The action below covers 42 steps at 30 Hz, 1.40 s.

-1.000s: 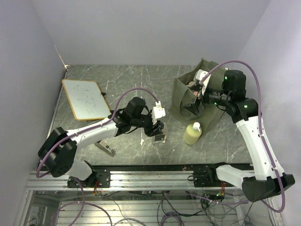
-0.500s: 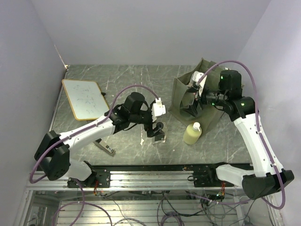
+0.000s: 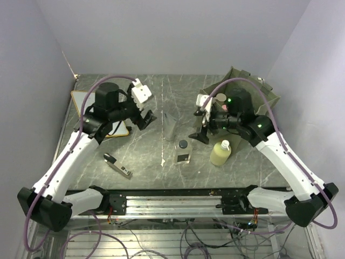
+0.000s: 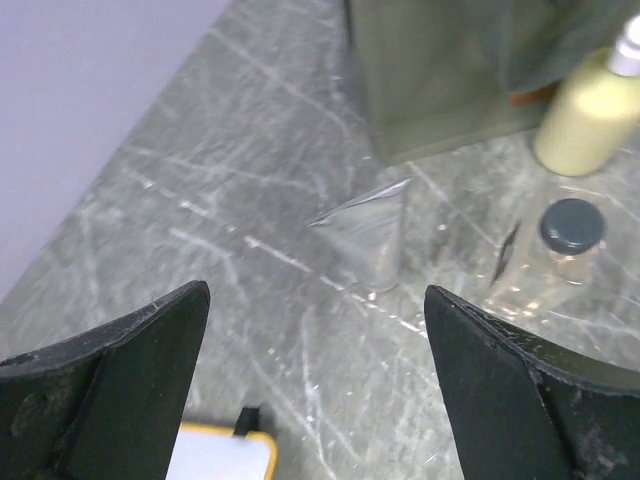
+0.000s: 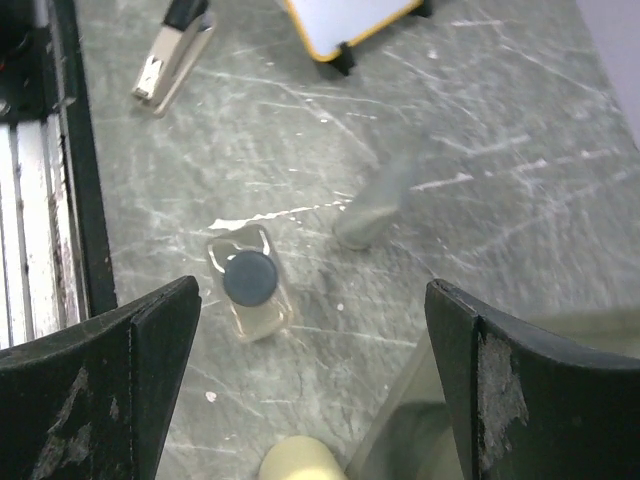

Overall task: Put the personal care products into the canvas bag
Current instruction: Place the care product at the center of the board, then pick up the care product from the center of the board.

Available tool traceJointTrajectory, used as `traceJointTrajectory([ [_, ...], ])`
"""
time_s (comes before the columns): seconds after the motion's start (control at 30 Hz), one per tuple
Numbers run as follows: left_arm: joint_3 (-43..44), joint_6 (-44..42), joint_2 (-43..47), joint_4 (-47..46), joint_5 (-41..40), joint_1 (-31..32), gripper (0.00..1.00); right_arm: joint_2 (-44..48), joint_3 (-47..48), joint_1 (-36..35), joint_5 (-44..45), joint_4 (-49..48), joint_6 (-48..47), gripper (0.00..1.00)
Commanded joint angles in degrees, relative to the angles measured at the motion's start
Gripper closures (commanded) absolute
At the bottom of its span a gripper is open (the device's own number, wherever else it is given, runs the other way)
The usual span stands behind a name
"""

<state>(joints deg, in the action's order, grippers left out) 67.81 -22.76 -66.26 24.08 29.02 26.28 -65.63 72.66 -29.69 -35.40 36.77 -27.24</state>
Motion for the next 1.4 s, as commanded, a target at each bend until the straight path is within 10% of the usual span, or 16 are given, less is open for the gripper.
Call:
traceJointTrajectory([
  [0.0, 2.06, 3.59, 3.18, 2.95, -5.74, -4.5, 0.01, -1.99, -1.27, -6.8, 2.75, 2.29, -8.02, 0.06],
  [0.6, 3.19, 6.25, 6.07, 2.74, 0.38, -11.25, 0.02, -14.69, -9.31, -11.93, 1.73, 1.19, -16.82, 0.05],
  [0.83, 2.94, 5.97, 7.07, 2.77, 0.5, -11.43, 0.02, -17.21, -10.11, -12.15, 0.21, -2.09, -15.06, 0.33],
  [1.1, 3.33, 4.83, 8.23, 4.13, -0.52, -11.6, 0.03, -14.54, -1.58, -11.99, 0.15, 2.16, -13.42, 0.99],
  [1.37, 3.09, 7.26, 9.03, 2.96, -4.72, -12.4, 0.03, -7.47, 13.38, -9.57, 2.0, 7.83, -9.52, 1.0],
])
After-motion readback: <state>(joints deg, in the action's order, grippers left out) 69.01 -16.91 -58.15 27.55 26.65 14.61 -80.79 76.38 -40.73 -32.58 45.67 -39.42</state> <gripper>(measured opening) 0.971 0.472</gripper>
